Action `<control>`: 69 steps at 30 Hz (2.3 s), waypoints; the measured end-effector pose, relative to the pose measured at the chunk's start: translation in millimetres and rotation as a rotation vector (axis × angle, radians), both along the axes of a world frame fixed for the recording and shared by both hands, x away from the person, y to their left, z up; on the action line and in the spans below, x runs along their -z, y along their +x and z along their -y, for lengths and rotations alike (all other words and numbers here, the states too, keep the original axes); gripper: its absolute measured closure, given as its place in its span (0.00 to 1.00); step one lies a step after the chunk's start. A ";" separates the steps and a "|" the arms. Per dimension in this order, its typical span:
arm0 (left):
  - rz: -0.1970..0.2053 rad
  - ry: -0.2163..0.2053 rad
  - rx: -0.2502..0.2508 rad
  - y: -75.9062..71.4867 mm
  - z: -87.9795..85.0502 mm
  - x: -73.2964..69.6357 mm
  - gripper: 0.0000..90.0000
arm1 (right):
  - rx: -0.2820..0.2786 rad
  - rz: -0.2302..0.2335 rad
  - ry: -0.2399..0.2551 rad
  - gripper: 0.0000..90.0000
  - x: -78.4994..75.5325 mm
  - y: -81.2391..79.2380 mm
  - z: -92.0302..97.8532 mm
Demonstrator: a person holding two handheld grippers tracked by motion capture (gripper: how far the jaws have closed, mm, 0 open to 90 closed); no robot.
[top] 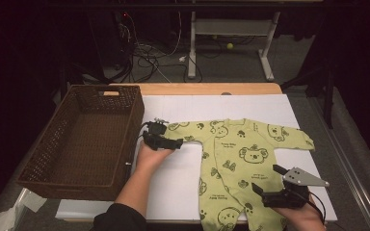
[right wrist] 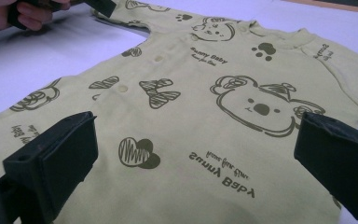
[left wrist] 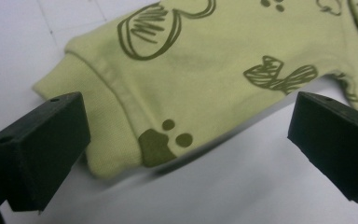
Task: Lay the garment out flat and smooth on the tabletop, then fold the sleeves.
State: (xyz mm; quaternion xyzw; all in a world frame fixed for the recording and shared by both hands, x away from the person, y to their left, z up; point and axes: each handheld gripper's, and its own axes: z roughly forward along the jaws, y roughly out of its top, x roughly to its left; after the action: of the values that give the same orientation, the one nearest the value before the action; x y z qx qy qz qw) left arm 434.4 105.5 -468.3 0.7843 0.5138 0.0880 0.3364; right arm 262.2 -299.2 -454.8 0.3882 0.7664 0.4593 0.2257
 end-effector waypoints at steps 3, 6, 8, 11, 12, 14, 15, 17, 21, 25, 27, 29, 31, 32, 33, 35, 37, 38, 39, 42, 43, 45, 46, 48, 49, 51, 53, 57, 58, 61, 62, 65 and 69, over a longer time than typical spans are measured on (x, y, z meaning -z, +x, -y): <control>-0.010 -0.003 -0.009 -0.2 -3.1 1.6 0.00 | -0.009 -0.001 0.004 0.00 0.3 -0.5 -1.5; -0.004 -0.002 -0.020 -1.0 -7.1 1.6 0.01 | -0.015 -0.007 -0.021 0.00 1.4 -0.1 -3.5; 0.005 -0.001 -0.031 -1.7 -9.6 1.5 0.04 | -0.024 -0.008 -0.024 0.00 2.2 0.3 -4.6; 0.018 0.004 -0.045 -3.2 -12.0 1.5 0.10 | -0.028 -0.006 -0.018 0.00 2.3 -0.1 -5.0; 0.023 0.014 -0.050 -3.6 -12.0 1.4 0.13 | -0.028 -0.007 -0.017 0.00 2.2 -0.2 -4.9; 0.027 0.019 -0.054 -3.5 -12.4 1.9 0.13 | -0.026 -0.007 -0.016 0.00 2.2 0.0 -4.4; 0.028 0.021 -0.057 -3.5 -12.3 1.9 0.13 | -0.021 -0.010 -0.019 0.00 2.0 -0.1 -4.3; 0.033 0.034 -0.061 -3.8 -11.8 1.8 0.15 | -0.022 -0.010 -0.017 0.00 2.1 0.1 -4.1; 0.049 0.056 -0.073 -5.4 -13.1 1.4 0.26 | -0.025 -0.008 -0.018 0.00 2.0 -0.1 -4.3; 0.061 0.053 -0.086 -7.6 -14.7 2.0 0.40 | -0.023 -0.008 -0.019 0.00 1.8 -0.2 -3.8; 0.061 0.057 -0.086 -8.3 -15.0 1.5 0.45 | -0.026 -0.007 -0.019 0.00 2.0 -0.1 -4.1; 0.061 0.064 -0.087 -8.7 -15.3 1.2 0.51 | -0.031 -0.004 -0.017 0.00 2.1 0.1 -4.4; 0.061 0.065 -0.084 -8.9 -15.4 1.0 0.55 | -0.031 -0.007 -0.016 0.00 2.2 0.0 -4.6; 0.061 0.067 -0.081 -8.9 -15.2 0.8 0.58 | -0.031 -0.007 -0.018 0.00 2.2 0.1 -4.4; 0.064 0.067 -0.080 -9.0 -14.7 0.8 0.60 | -0.031 -0.006 -0.018 0.00 2.3 0.2 -4.3; 0.067 0.069 -0.070 -9.1 -14.5 0.7 0.64 | -0.028 -0.010 -0.020 0.00 2.2 -0.1 -4.1; 0.066 0.064 -0.063 -9.3 -14.0 0.8 0.68 | -0.029 -0.011 -0.020 0.00 2.3 -0.1 -4.0; 0.065 0.063 -0.063 -9.4 -13.8 0.7 0.69 | -0.028 -0.011 -0.020 0.00 2.2 -0.2 -4.1; 0.065 0.061 -0.063 -9.5 -13.6 0.8 0.70 | -0.028 -0.013 -0.019 0.00 2.2 -0.3 -4.2; 0.066 0.056 -0.060 -10.1 -13.2 1.0 0.73 | -0.027 -0.007 -0.021 0.00 2.2 -0.4 -4.1; 0.067 0.054 -0.057 -10.2 -13.1 1.1 0.74 | -0.028 -0.007 -0.022 0.00 2.2 -0.3 -4.0; 0.073 0.053 -0.050 -10.4 -13.3 1.7 0.76 | -0.029 -0.012 -0.020 0.00 2.4 -0.3 -4.2; 0.075 0.046 -0.054 -11.0 -13.0 2.3 0.77 | -0.029 -0.013 -0.019 0.00 2.5 -0.2 -4.4; 0.078 0.045 -0.050 -10.8 -13.0 2.7 0.79 | -0.029 -0.010 -0.017 0.00 2.4 0.1 -4.6; 0.078 0.041 -0.049 -10.6 -13.3 2.9 0.80 | -0.030 -0.008 -0.013 0.00 2.3 0.5 -4.7; 0.080 0.034 -0.046 -10.3 -13.6 3.5 0.82 | -0.027 -0.009 -0.014 0.00 2.2 1.1 -4.9; 0.086 0.033 -0.043 -10.4 -13.4 4.0 0.83 | -0.025 -0.010 -0.013 0.00 2.4 1.7 -5.1; 0.118 0.042 -0.035 -13.3 -13.0 6.1 0.84 | -0.015 -0.012 -0.024 0.00 2.5 1.4 -4.5; 0.122 0.049 -0.035 -14.1 -12.3 6.1 0.84 | -0.015 -0.011 -0.022 0.00 2.4 1.4 -4.6; 0.129 0.064 -0.034 -14.7 -10.6 5.6 0.85 | -0.025 -0.001 -0.020 0.00 1.3 0.3 -5.8; 0.126 0.062 -0.033 -14.3 -11.0 5.4 0.85 | -0.029 0.003 -0.021 0.00 1.0 -0.2 -6.0; 0.124 0.052 -0.036 -14.3 -11.3 4.6 0.84 | -0.024 0.009 -0.021 0.00 0.1 -2.0 -4.5; 0.147 0.033 -0.040 -17.2 -8.9 -2.6 0.84 | -0.022 0.004 -0.012 0.00 0.6 -1.5 -3.6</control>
State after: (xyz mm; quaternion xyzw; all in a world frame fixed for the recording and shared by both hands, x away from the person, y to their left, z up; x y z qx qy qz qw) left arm 417.2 114.4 -465.7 0.7707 0.5018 0.1606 0.3584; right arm 260.7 -295.7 -455.4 0.3777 0.7728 0.4579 0.2245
